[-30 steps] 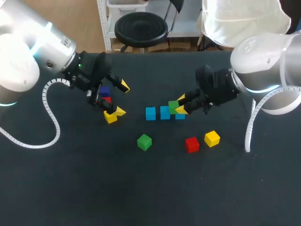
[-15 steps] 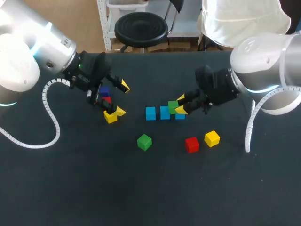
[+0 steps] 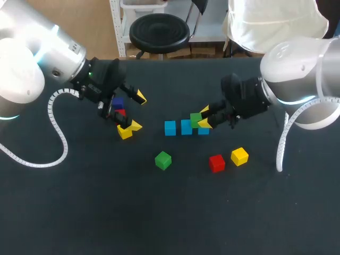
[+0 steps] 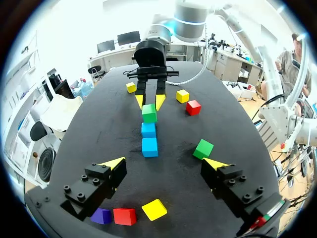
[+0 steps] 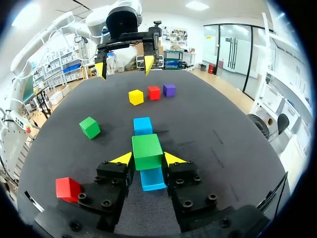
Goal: Place the blue cubes, place green cubes on the blue cubes, place the yellow cubes on the green cubes, then place the red cubes on the yellow cubes, and place purple cube on the red cubes.
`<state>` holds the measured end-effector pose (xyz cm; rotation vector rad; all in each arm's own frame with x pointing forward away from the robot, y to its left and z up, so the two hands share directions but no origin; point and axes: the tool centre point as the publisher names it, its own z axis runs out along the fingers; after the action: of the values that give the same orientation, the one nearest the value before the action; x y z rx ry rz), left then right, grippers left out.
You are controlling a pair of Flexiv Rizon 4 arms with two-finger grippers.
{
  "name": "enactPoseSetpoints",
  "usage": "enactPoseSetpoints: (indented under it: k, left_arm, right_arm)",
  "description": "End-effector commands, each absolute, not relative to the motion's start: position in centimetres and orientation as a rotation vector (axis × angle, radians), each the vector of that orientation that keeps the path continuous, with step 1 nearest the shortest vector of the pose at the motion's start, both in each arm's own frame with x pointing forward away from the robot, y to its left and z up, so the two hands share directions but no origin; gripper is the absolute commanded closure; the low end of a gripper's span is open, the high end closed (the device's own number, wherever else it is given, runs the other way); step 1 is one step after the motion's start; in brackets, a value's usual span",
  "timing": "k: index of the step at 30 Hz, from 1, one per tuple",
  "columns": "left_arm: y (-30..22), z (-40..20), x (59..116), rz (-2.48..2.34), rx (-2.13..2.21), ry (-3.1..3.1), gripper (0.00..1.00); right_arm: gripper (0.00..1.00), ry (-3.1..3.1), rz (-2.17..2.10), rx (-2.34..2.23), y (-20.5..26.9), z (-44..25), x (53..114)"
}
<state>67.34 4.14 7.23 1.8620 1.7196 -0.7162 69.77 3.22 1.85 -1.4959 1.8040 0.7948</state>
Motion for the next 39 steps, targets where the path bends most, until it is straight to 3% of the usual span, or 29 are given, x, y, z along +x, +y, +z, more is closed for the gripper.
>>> enactPoseSetpoints:
  k: [1,39]
  left_arm:
    - [4.24,7.16,67.37,-0.718,1.862,1.713,0.0]
    - [4.24,7.16,67.37,-0.718,1.862,1.713,0.0]
  right_arm:
    - [1.0,1.799,0.799,-1.496,3.2,1.79,69.87]
    - [1.0,1.791,0.807,-1.511,3.35,1.6,70.34]
